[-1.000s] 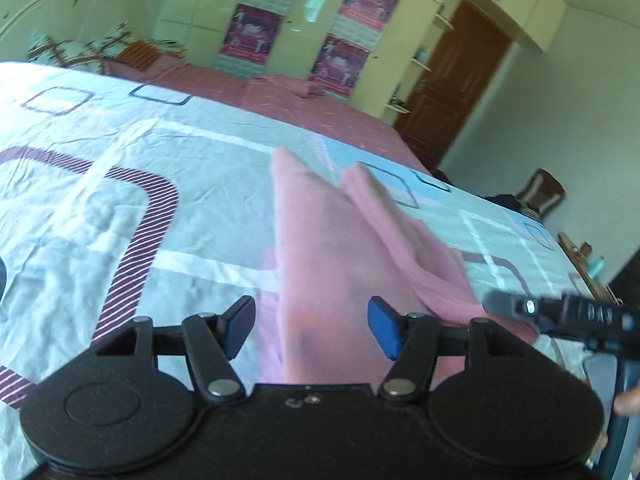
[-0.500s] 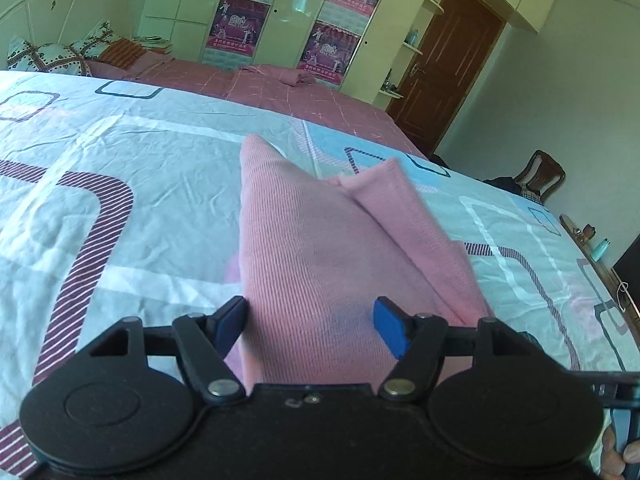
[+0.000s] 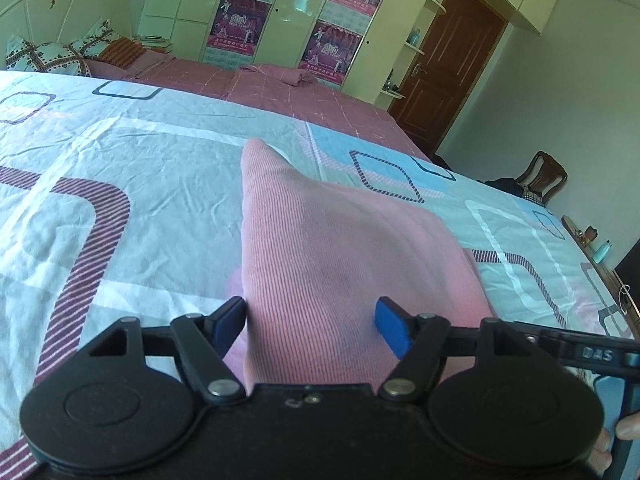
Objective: Fold small clothes
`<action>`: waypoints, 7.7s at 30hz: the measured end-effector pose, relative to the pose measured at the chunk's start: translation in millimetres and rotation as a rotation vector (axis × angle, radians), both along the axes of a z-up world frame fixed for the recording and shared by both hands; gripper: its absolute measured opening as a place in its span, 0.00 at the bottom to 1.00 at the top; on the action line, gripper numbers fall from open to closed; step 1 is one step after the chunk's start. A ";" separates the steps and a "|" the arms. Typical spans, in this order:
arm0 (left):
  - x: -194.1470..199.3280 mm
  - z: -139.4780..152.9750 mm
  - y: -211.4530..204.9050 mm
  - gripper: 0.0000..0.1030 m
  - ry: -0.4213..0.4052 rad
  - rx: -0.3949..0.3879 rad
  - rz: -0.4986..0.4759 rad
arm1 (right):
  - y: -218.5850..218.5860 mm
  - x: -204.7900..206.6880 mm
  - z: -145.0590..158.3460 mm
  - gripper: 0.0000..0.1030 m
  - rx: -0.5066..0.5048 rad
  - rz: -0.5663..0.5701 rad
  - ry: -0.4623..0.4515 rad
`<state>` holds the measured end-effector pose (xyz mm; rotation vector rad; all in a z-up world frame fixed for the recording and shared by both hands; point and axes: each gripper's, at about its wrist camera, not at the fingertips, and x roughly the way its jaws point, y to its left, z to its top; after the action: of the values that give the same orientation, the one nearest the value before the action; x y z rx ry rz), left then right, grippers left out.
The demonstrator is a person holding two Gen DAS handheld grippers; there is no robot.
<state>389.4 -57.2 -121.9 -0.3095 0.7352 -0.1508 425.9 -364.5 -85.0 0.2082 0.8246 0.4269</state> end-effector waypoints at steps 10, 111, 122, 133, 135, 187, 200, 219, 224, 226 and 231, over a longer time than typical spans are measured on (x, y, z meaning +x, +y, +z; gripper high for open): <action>12.4 -1.9 10.0 0.68 0.009 0.000 0.022 | 4.2 35.6 -30.4 0.18 0.067 0.031 0.058; 122.0 -18.0 -15.8 0.71 0.096 0.058 0.023 | 11.3 87.6 -1.4 0.33 -0.166 -0.162 -0.113; 107.3 -5.8 -13.2 0.72 0.087 0.070 0.028 | -6.0 91.7 -25.6 0.55 -0.204 -0.260 -0.045; 42.1 17.5 -2.1 0.70 0.046 0.041 0.000 | -16.6 24.4 16.6 0.40 -0.071 -0.194 -0.077; 30.4 15.7 -2.1 0.69 0.060 0.029 -0.003 | -11.1 12.6 19.0 0.31 -0.075 -0.167 -0.081; -36.4 -18.5 -6.5 0.81 0.154 0.053 -0.170 | -20.2 -82.4 -17.1 0.38 -0.144 -0.311 0.139; -9.4 18.6 -11.5 0.87 0.146 0.035 -0.109 | -32.9 -59.5 15.3 0.63 -0.064 -0.219 0.084; 53.7 -16.6 -8.9 0.82 0.216 -0.058 -0.134 | -39.5 31.9 -22.0 0.65 0.076 -0.166 0.160; 60.1 -24.2 -12.1 0.74 0.217 -0.110 -0.174 | -39.7 38.9 -36.5 0.65 0.148 -0.134 0.162; 60.2 -23.4 -13.8 0.65 0.221 -0.124 -0.177 | -35.3 40.6 -36.3 0.64 0.163 -0.104 0.170; 62.1 -18.4 -22.9 0.55 0.217 -0.090 -0.189 | -35.4 44.3 -39.9 0.30 0.187 -0.069 0.198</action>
<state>451.5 -80.2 -140.3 -0.3449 0.9749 -0.3337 470.2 -399.9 -124.9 0.4568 0.9692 0.4228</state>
